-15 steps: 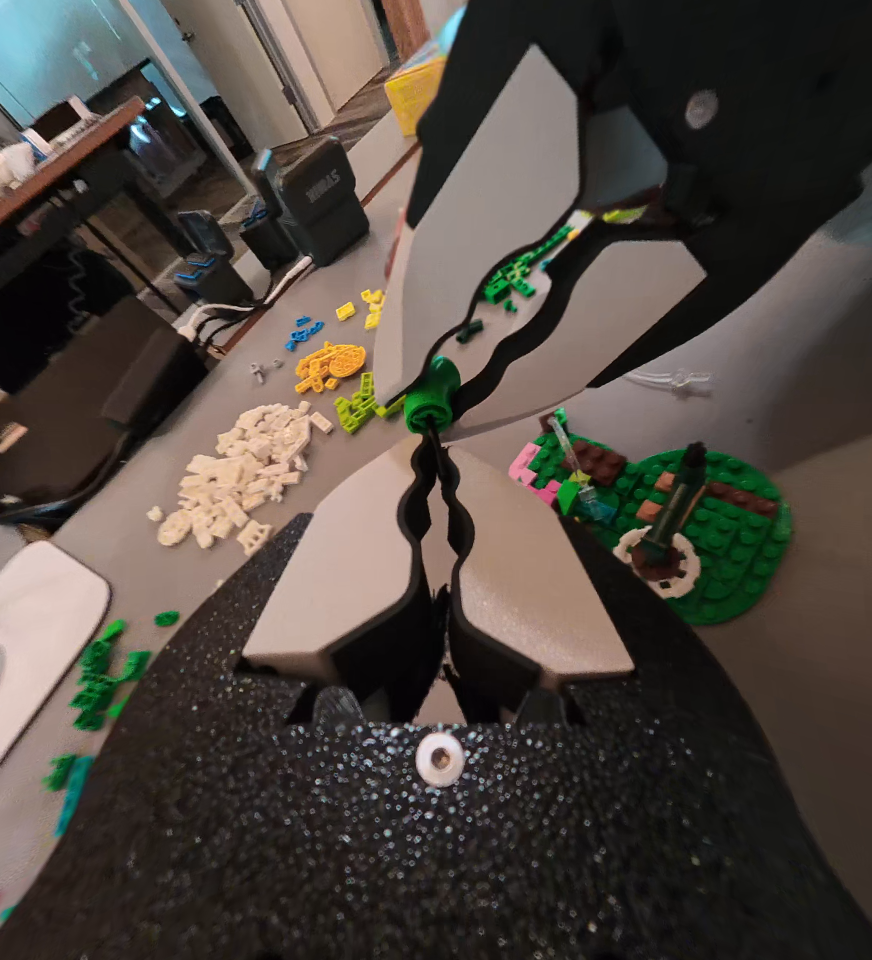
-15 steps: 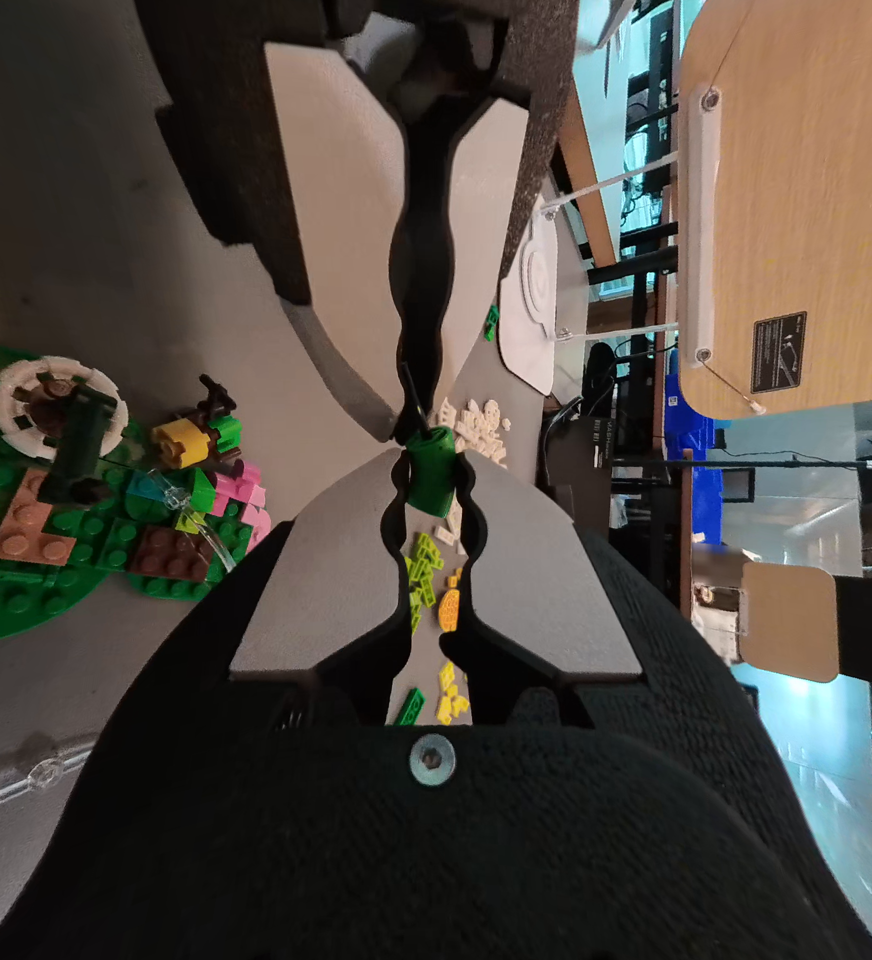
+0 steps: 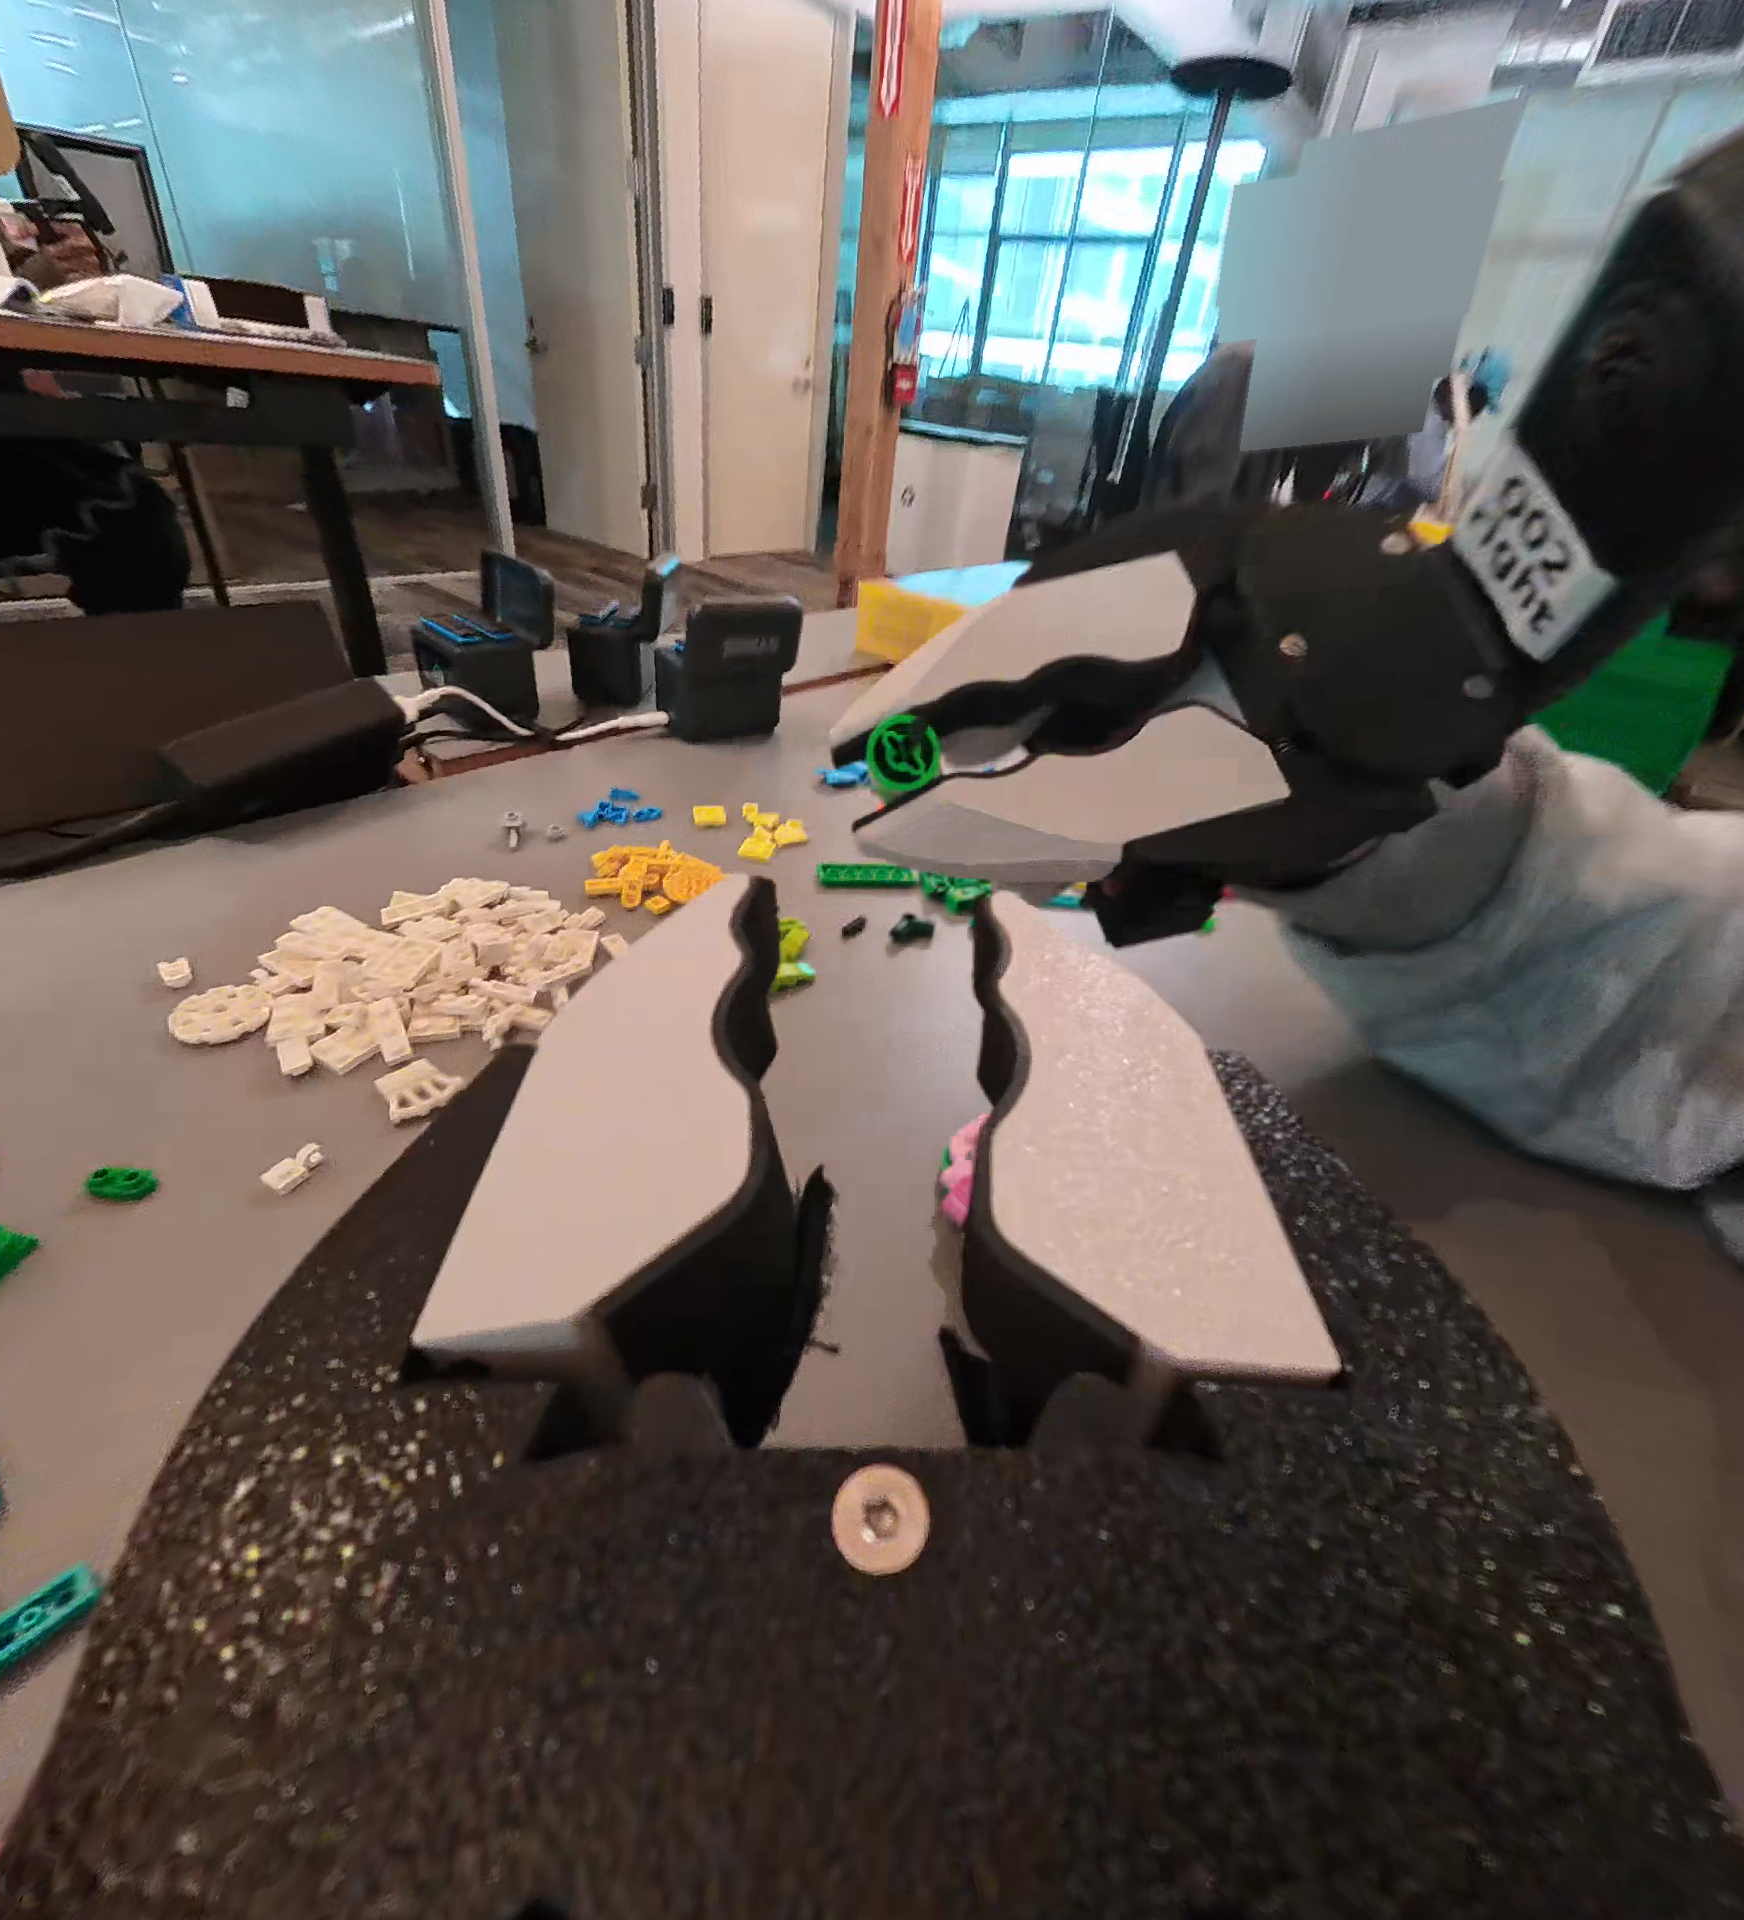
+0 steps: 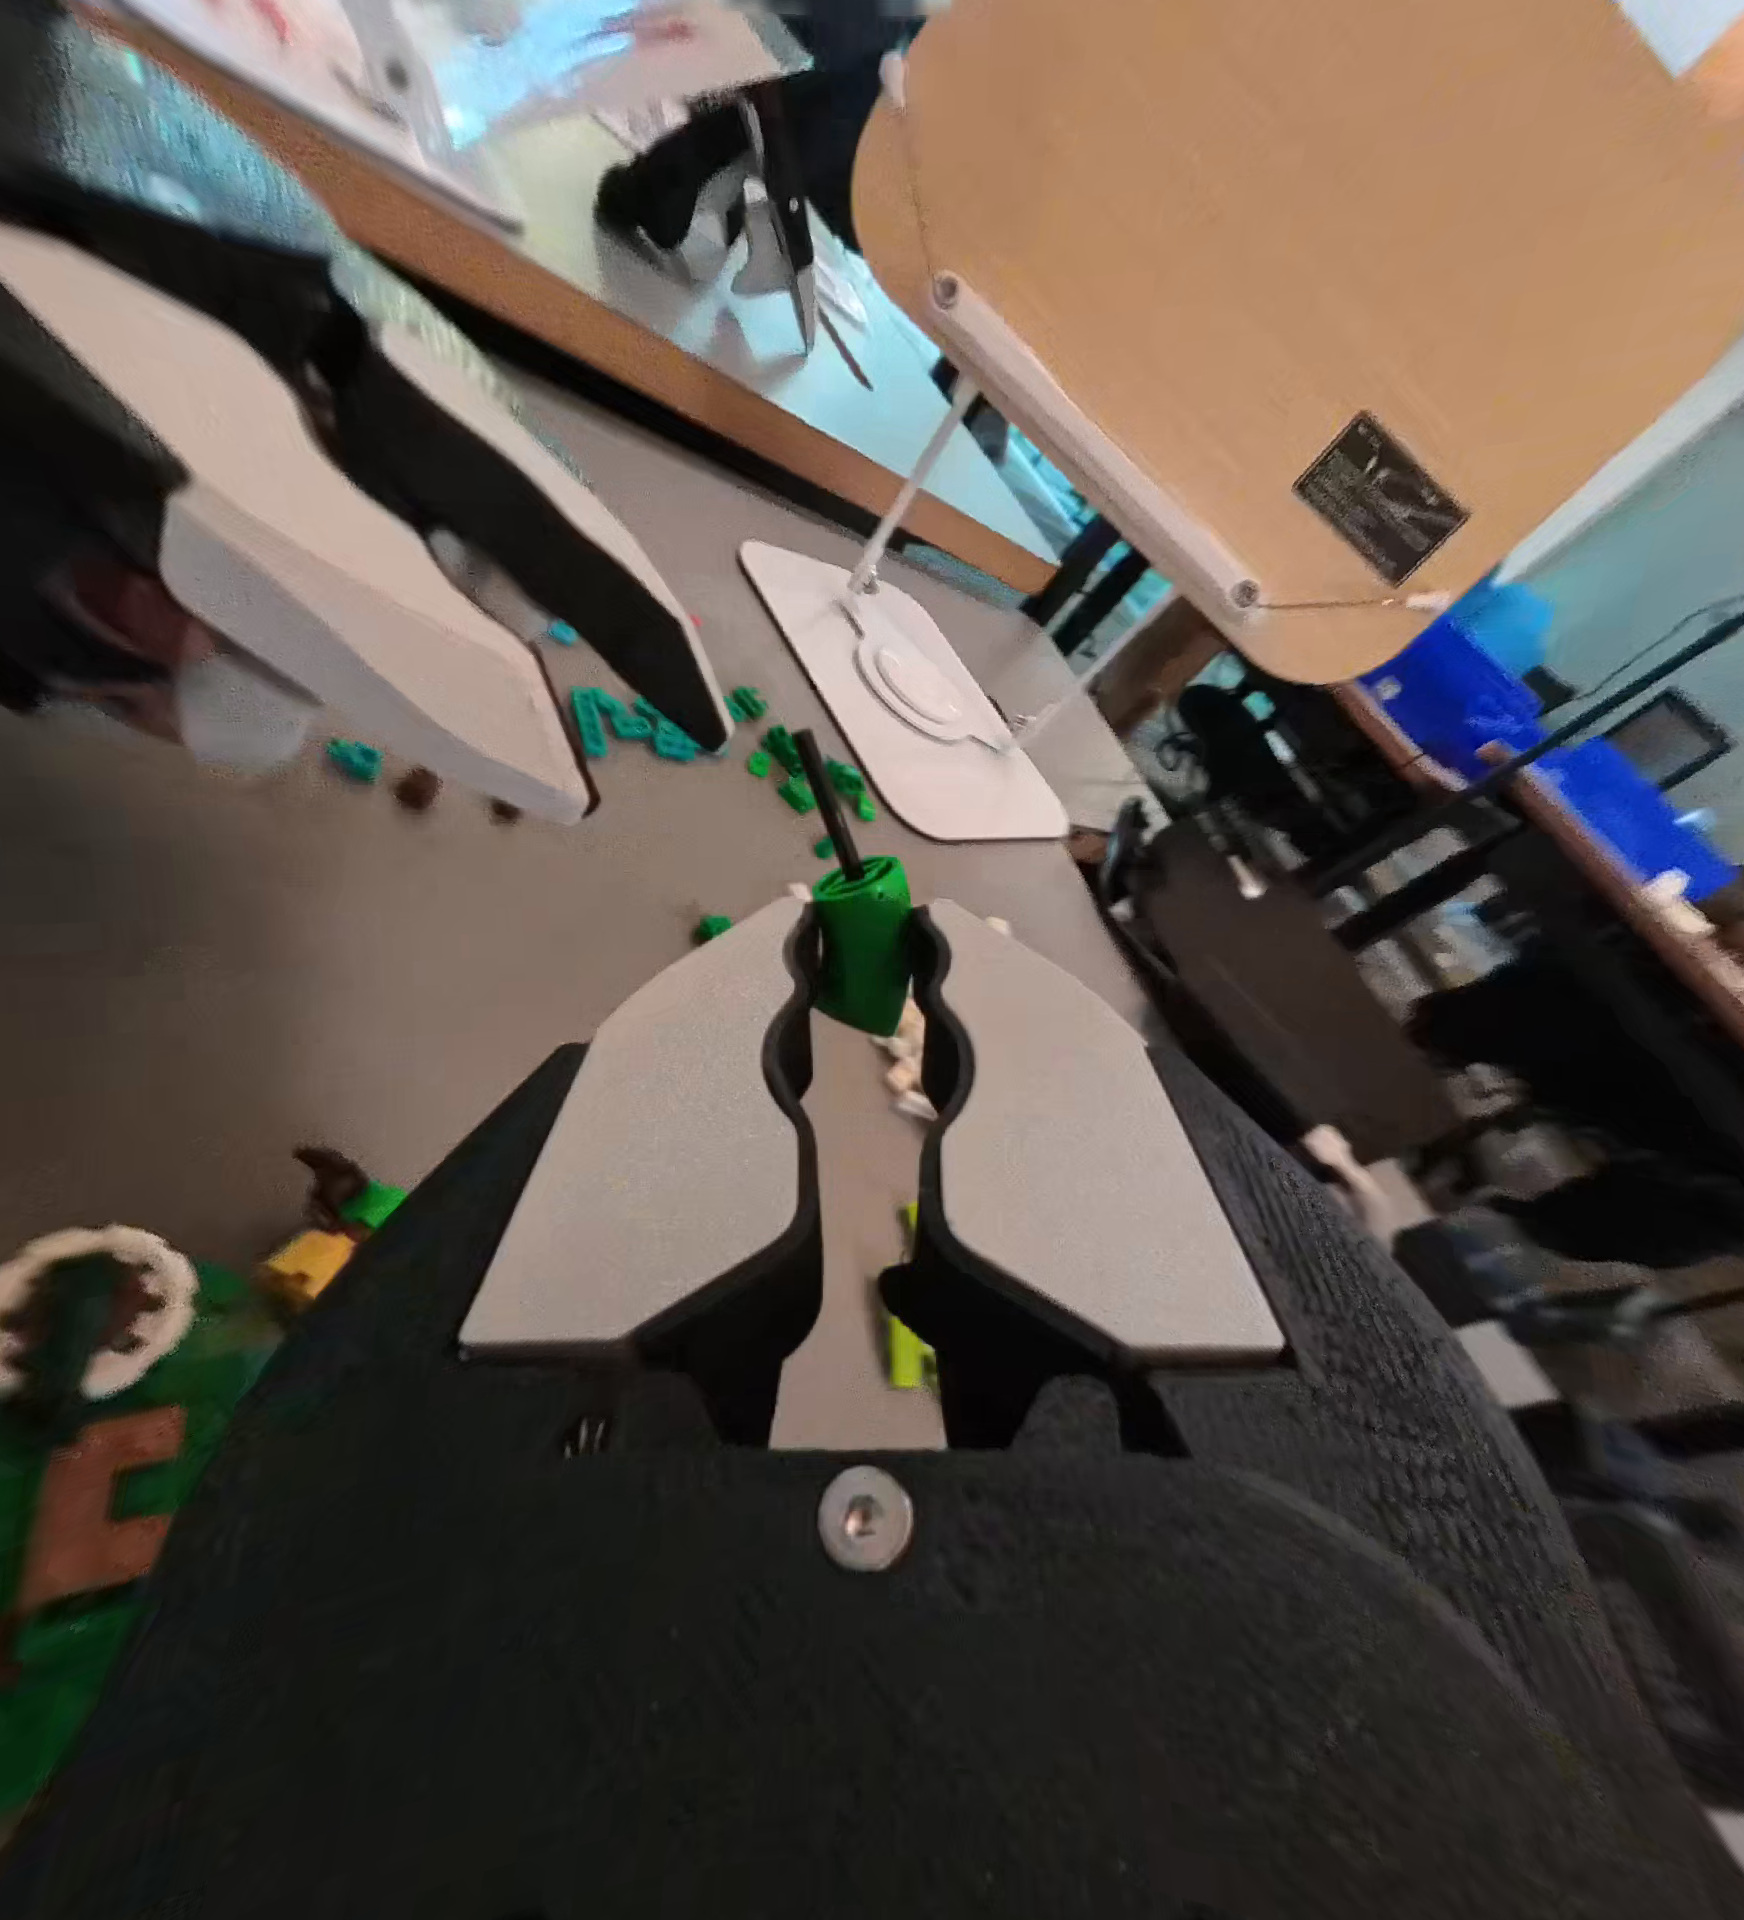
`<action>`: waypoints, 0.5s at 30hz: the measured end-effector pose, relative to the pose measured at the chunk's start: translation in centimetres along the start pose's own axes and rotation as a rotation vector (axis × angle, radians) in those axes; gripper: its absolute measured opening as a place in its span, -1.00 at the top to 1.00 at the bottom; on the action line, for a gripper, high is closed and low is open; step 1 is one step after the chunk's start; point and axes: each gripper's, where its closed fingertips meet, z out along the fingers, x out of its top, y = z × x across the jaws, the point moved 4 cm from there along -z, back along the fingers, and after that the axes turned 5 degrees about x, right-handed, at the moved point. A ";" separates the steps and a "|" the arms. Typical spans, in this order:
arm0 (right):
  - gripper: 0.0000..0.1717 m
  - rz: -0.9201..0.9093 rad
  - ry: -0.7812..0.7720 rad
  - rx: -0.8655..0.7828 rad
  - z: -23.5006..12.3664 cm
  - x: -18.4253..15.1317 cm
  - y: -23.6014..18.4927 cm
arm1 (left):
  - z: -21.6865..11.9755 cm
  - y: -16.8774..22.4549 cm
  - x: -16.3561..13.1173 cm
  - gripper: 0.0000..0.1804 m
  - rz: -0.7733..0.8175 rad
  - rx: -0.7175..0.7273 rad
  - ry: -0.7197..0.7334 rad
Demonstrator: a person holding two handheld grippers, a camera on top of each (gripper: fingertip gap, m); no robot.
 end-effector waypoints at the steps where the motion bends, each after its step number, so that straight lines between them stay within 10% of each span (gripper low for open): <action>1: 0.82 0.114 0.041 0.049 0.0 0.3 -0.1 | -0.1 -0.1 0.1 0.58 -0.006 0.001 0.013; 7: 0.82 0.558 0.272 0.363 -0.5 2.3 -1.1 | -0.7 1.8 2.3 0.54 -0.025 -0.103 0.189; 15: 0.82 0.376 0.260 0.425 -0.7 2.6 -3.0 | -0.6 2.5 2.9 0.74 -0.001 -0.165 0.198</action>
